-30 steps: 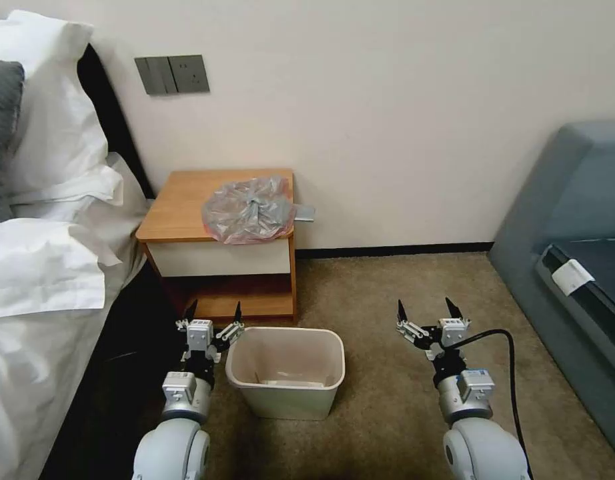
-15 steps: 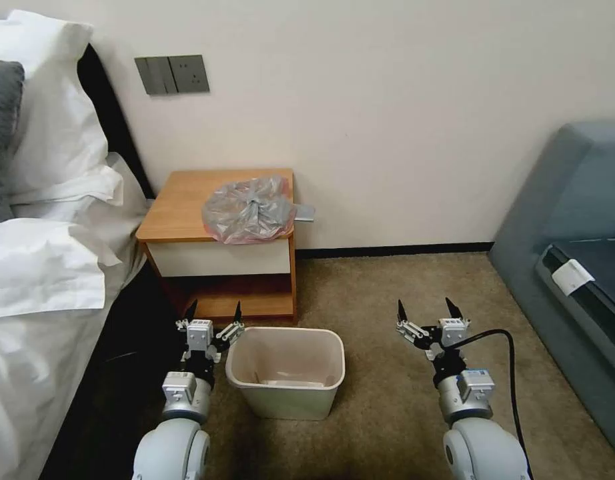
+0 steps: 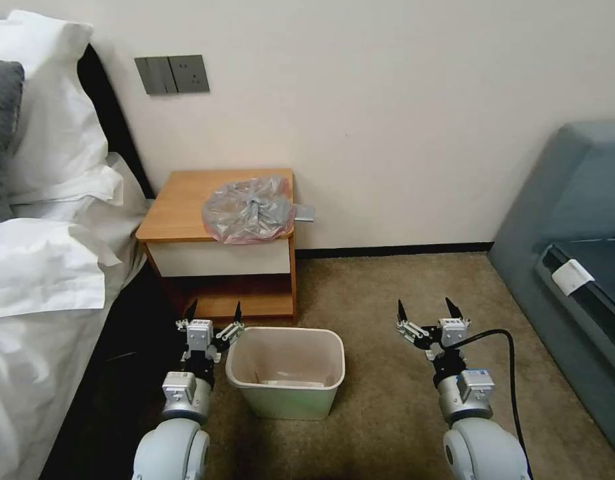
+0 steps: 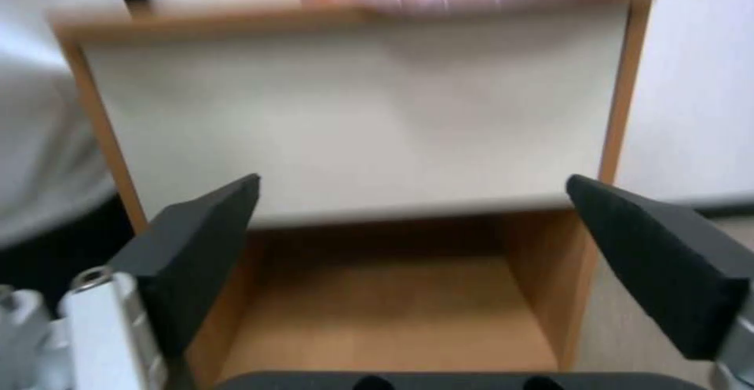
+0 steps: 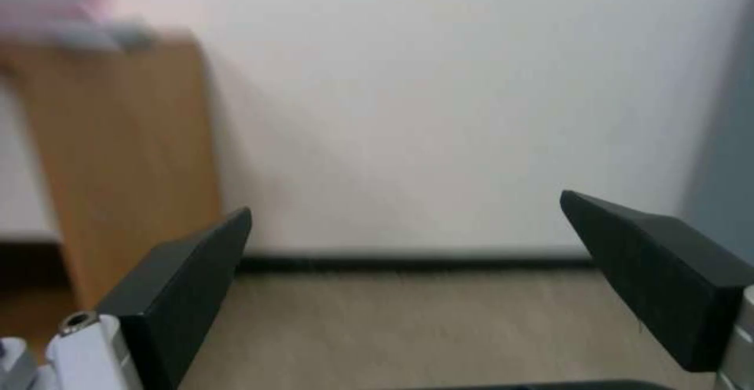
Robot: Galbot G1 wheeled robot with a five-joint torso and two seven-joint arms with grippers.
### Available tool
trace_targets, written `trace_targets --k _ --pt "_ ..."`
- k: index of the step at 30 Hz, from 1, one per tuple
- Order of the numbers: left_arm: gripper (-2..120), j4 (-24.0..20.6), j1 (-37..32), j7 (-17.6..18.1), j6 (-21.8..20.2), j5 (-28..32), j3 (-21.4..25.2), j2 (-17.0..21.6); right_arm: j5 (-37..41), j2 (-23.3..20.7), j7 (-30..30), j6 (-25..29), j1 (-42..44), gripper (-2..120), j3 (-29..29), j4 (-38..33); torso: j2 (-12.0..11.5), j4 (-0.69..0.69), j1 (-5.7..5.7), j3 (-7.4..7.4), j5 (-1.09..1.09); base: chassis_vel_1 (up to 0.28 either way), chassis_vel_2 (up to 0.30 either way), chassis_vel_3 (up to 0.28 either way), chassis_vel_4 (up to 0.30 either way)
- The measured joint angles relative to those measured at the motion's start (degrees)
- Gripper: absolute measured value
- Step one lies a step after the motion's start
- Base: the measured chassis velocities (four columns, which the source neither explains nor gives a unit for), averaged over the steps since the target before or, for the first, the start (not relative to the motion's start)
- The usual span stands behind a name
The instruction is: Pick up the garbage bag from the table and place it over the trash can.
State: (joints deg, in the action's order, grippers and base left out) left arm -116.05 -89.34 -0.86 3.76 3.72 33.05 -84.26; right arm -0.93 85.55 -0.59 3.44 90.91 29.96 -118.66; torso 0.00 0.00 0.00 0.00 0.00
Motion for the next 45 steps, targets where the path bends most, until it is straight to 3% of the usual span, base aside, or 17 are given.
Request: trace_targets --k 3,6,7,9,11,18,25,31,33,36,42,45 --pt "99 -1.3 -0.4 -0.8 3.2 3.0 1.3 1.4 -0.9 -0.4 -0.7 3.2 2.0 100 -1.4 -3.8 0.0 0.00 0.00 0.00 0.00 0.000 0.000 0.000 0.000" --pt "100 -4.2 -1.4 -2.6 10.0 9.5 4.1 4.3 -2.6 -1.1 -1.9 8.9 5.3 100 -3.9 -10.5 0.0 0.00 0.00 -0.01 -0.03 0.000 0.000 0.000 0.000" --pt "100 -4.2 -1.4 -2.6 10.0 9.5 4.1 4.3 -2.6 -1.1 -1.9 8.9 5.3 100 -3.9 -10.5 0.0 0.00 0.00 -0.01 -0.03 0.000 0.000 0.000 0.000" --pt "100 -6.3 -2.2 -4.0 15.1 14.3 6.2 6.6 -2.6 -1.2 -2.3 9.6 5.7 100 -4.8 -11.6 0.0 0.00 0.00 0.00 0.00 0.000 0.000 0.000 0.000" --pt "100 -7.0 -2.5 -5.8 17.2 17.2 6.4 7.3 -2.5 -1.3 -2.4 9.7 5.4 100 -5.3 -11.6 0.0 0.00 0.00 0.00 0.02 0.000 0.000 0.000 0.000" --pt "100 -6.6 -3.0 -6.0 17.1 16.9 5.6 6.9 -2.9 -2.2 -2.5 11.3 4.2 100 -5.7 -9.0 0.0 0.00 0.00 0.00 -0.01 0.000 0.000 0.000 0.000" --pt "100 -6.1 -3.3 -1.1 13.3 10.2 4.7 6.6 -9.4 -6.2 -2.7 15.5 -4.6 100 -5.8 -1.9 0.0 0.00 0.00 0.00 0.01 0.000 0.000 0.000 0.000" --pt "100 -5.5 -3.8 -0.3 12.6 9.2 4.9 6.9 -19.6 -13.6 -3.7 17.2 -15.1 100 -6.6 4.3 0.0 0.00 0.00 0.01 0.01 0.000 0.000 0.000 0.000" --pt "99 -4.9 -3.7 -0.9 12.9 8.6 4.9 6.3 -24.3 -18.1 -4.5 17.8 -22.6 100 -9.6 8.9 0.0 0.00 0.00 0.01 0.00 0.000 0.000 0.000 0.000" --pt "99 -4.3 -3.1 -1.3 13.0 7.8 4.5 5.6 -27.4 -19.7 -5.7 18.8 -27.3 100 -12.2 12.4 0.0 -0.02 0.00 0.01 0.00 0.000 0.000 0.000 0.000" --pt "99 -2.1 -1.4 -1.2 13.2 7.5 4.3 4.5 -33.6 -20.3 -8.8 21.7 -35.9 100 -17.2 20.2 0.0 0.01 0.00 0.01 0.00 0.000 0.000 0.000 0.000" --pt "99 -0.5 -0.3 -1.0 13.7 7.7 4.7 4.3 -38.1 -18.5 -9.2 24.3 -43.2 100 -20.5 28.4 0.0 0.00 0.00 0.02 0.01 0.000 0.000 0.000 0.000"
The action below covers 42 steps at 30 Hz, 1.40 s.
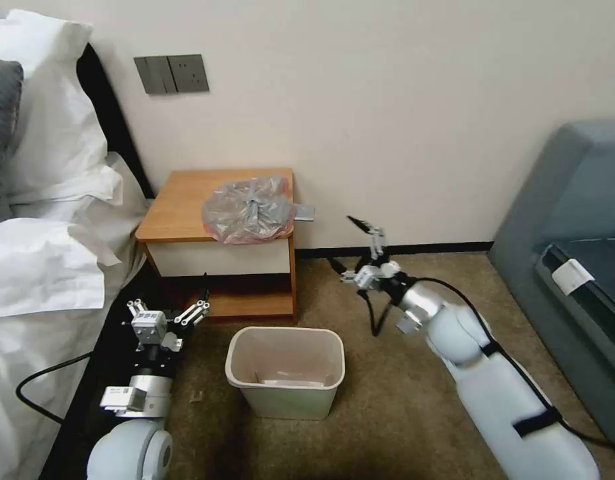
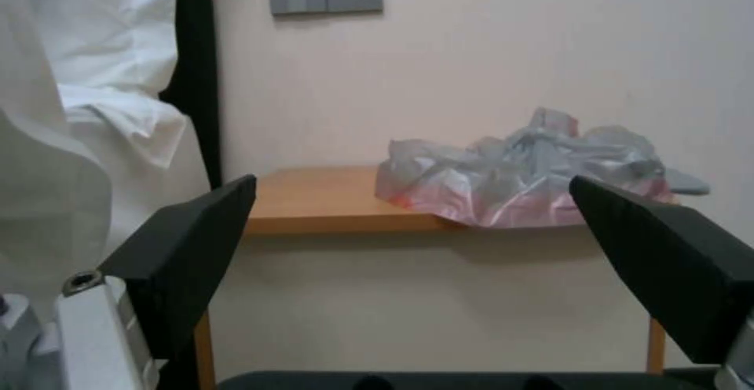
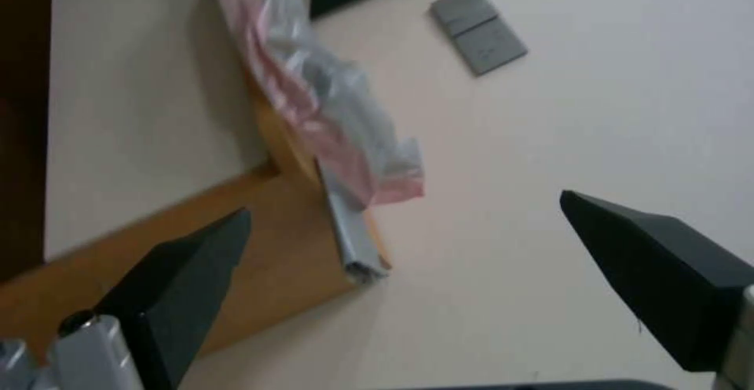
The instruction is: Pick up the garbage bag from the table and place it over the trash can.
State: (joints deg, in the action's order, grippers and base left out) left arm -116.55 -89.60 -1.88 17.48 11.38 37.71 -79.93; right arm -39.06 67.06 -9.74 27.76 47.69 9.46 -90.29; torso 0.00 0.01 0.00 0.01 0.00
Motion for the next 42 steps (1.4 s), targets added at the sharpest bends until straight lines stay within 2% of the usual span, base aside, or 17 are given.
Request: trace_targets --k 5,6,9,14,20,22,23,25,29,30,32,34,37,38,39,42 --pt "99 1.3 1.6 0.9 0.2 0.0 0.3 -0.7 -6.1 2.8 0.2 3.5 -8.7 100 -2.7 9.9 0.0 -0.01 0.00 0.00 0.00 0.000 0.000 0.000 0.000" --pt "99 1.3 1.6 0.9 0.2 0.0 0.3 -0.7 -6.1 2.8 0.2 3.5 -8.7 100 -2.7 9.9 0.0 -0.01 0.00 0.00 0.00 0.000 0.000 0.000 0.000" --pt "98 1.9 2.4 1.2 0.2 0.0 0.2 -1.3 -7.6 4.2 0.4 4.5 -13.8 100 -4.9 15.6 0.0 -0.01 0.00 0.00 -0.01 0.000 0.000 0.000 0.000" --pt "98 2.1 2.6 1.2 0.3 0.0 0.1 -1.7 -8.2 5.5 0.4 4.6 -16.8 100 -5.7 20.1 0.0 -0.01 0.00 -0.01 -0.01 0.000 0.000 0.000 0.000" --pt "98 2.5 2.7 1.2 0.3 -0.2 0.0 -1.7 -8.1 5.8 0.7 4.6 -17.8 95 -6.4 22.0 0.0 0.00 0.00 -0.01 0.00 0.000 0.000 0.000 0.000" --pt "98 2.5 2.7 1.2 0.3 -0.2 -0.1 -1.7 -8.1 6.1 0.7 4.6 -18.3 88 -6.7 22.7 0.0 0.00 0.00 -0.01 0.00 0.000 0.000 0.000 0.000" --pt "98 2.5 2.7 1.2 0.3 -0.2 -0.1 -1.8 -8.2 6.5 0.7 4.6 -18.9 79 -6.8 23.2 0.0 0.00 0.00 -0.01 0.00 0.000 0.000 0.000 0.000" --pt "98 2.5 2.8 1.2 0.3 -0.2 -0.1 -1.8 -8.3 6.8 0.7 4.6 -19.4 76 -6.9 23.5 0.0 0.00 0.00 -0.01 -0.01 0.000 0.000 0.000 0.000" --pt "98 2.6 2.6 1.8 0.6 -0.3 -0.1 -1.8 -8.4 7.7 0.4 4.5 -20.7 56 -7.7 24.6 0.0 -0.01 0.00 -0.02 -0.01 0.000 0.000 0.000 0.000" --pt "98 2.6 2.6 1.8 0.6 -0.3 -0.1 -1.8 -8.4 7.7 0.4 4.5 -20.7 56 -7.7 24.6 0.0 -0.01 0.00 -0.02 -0.01 0.000 0.000 0.000 0.000" --pt "98 2.6 2.5 2.1 0.6 -0.3 0.0 -1.7 -8.4 7.8 0.4 4.5 -20.7 46 -7.8 24.8 0.0 -0.01 0.00 -0.01 0.00 0.000 0.000 0.000 0.000" --pt "98 2.6 2.5 2.2 0.6 -0.3 0.0 -1.7 -8.4 7.8 0.4 4.5 -20.8 43 -7.9 24.8 0.0 0.00 0.00 -0.02 -0.01 0.000 0.000 0.000 0.000" --pt "98 2.3 2.5 2.4 0.6 -0.3 0.1 -1.7 -8.2 7.5 0.3 4.5 -20.9 27 -8.2 24.9 0.0 0.00 0.00 -0.01 0.00 0.000 0.000 0.000 0.000" --pt "98 2.3 2.5 2.4 0.6 -0.3 0.1 -1.7 -8.2 7.5 0.3 4.5 -20.9 27 -8.2 24.9 0.0 0.00 0.00 -0.01 0.00 0.000 0.000 0.000 0.000" --pt "98 2.3 2.5 2.4 0.7 -0.3 0.2 -1.7 -8.1 7.4 0.2 4.5 -21.0 21 -8.3 25.0 0.0 0.00 0.00 -0.01 0.00 0.000 0.000 0.000 0.000" --pt "98 2.2 2.5 2.5 0.7 -0.3 0.2 -1.7 -8.0 7.4 0.2 4.5 -21.0 13 -8.3 25.1 0.0 -0.01 0.00 -0.01 0.00 0.000 0.000 0.000 0.000"
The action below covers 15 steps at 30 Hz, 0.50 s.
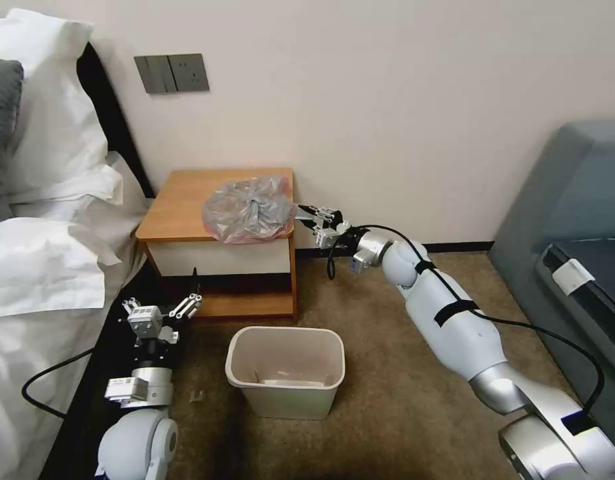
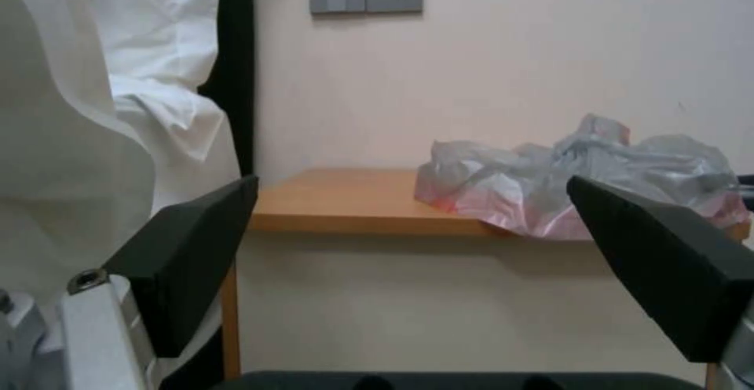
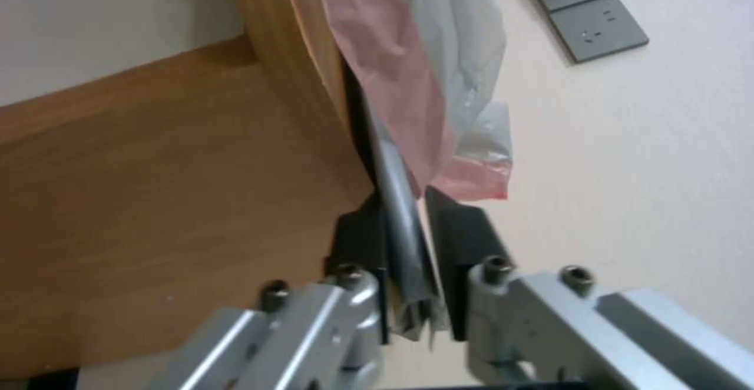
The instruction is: Pick up the garbage bag from the table and place it over the trash can.
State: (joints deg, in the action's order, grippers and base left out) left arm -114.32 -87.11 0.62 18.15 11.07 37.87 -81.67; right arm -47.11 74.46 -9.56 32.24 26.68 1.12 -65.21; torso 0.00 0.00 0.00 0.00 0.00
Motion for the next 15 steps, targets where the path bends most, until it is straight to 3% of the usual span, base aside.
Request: trace_targets --k 3,13,15 --pt "98 -0.1 0.1 0.1 0.0 0.0 0.0 0.0 0.2 0.2 0.0 -0.1 0.1 0 0.0 0.0 0.0 0.00 0.00 0.00 0.00 0.000 0.000 0.000 0.000" --pt "98 -0.3 0.3 0.2 0.0 0.0 0.0 0.1 1.9 0.2 -0.7 -0.4 0.3 0 -0.5 -1.7 0.0 0.00 0.00 0.00 0.00 0.000 0.000 0.000 0.000" --pt "98 -0.5 0.2 0.3 0.0 0.2 0.1 0.0 6.0 -0.6 -1.7 -1.7 1.2 0 -1.0 -3.6 0.0 -0.01 0.00 0.00 -0.01 0.000 0.000 0.000 0.000"
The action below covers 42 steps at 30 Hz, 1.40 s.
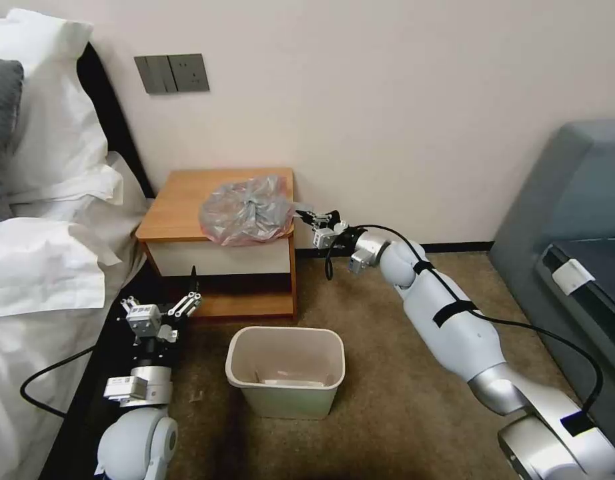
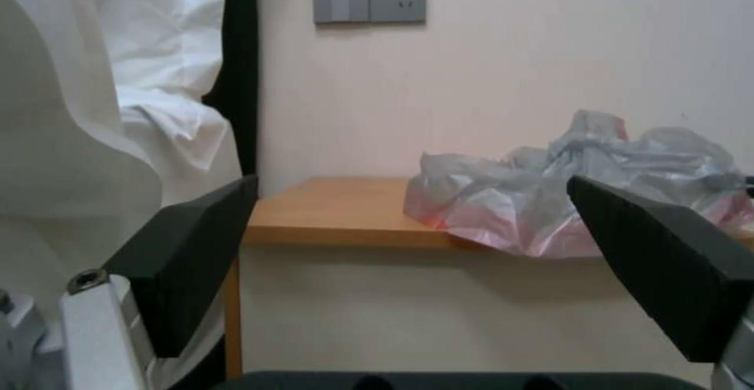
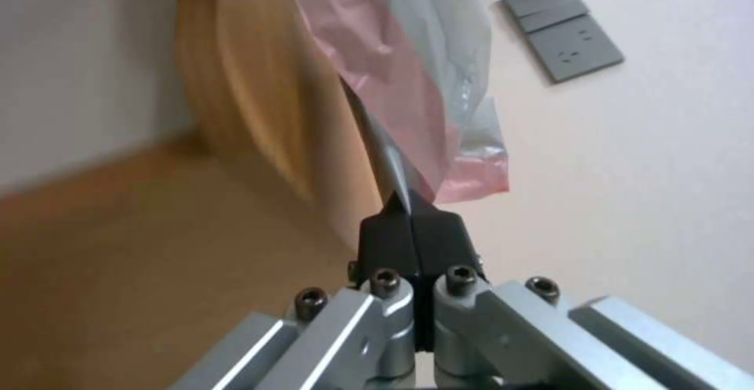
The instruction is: Pick up the garbage bag from the table and place it over the trash can.
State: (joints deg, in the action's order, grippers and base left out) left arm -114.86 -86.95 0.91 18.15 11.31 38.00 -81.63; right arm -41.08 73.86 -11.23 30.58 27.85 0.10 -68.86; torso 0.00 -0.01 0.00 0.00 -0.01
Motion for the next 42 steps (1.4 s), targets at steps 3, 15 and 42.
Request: trace_targets --k 3,15,42 --pt "98 -0.6 -0.3 0.1 0.0 0.4 0.3 -0.2 8.6 -2.1 -0.5 -5.5 2.3 0 -2.3 -4.3 0.0 0.00 0.00 0.00 0.01 0.000 0.000 0.000 0.000" --pt "98 -7.9 -0.2 0.6 -3.5 5.7 2.3 0.4 24.4 -8.6 -1.4 -18.8 15.6 0 -6.3 -25.3 0.0 0.00 0.00 0.00 0.01 0.000 0.000 0.000 0.000" --pt "98 -9.4 -0.7 1.2 -3.1 5.8 1.6 -0.2 17.9 -12.5 -3.1 -14.3 40.0 0 -2.9 -33.8 0.0 0.01 0.00 0.00 0.01 0.000 0.000 0.000 0.000"
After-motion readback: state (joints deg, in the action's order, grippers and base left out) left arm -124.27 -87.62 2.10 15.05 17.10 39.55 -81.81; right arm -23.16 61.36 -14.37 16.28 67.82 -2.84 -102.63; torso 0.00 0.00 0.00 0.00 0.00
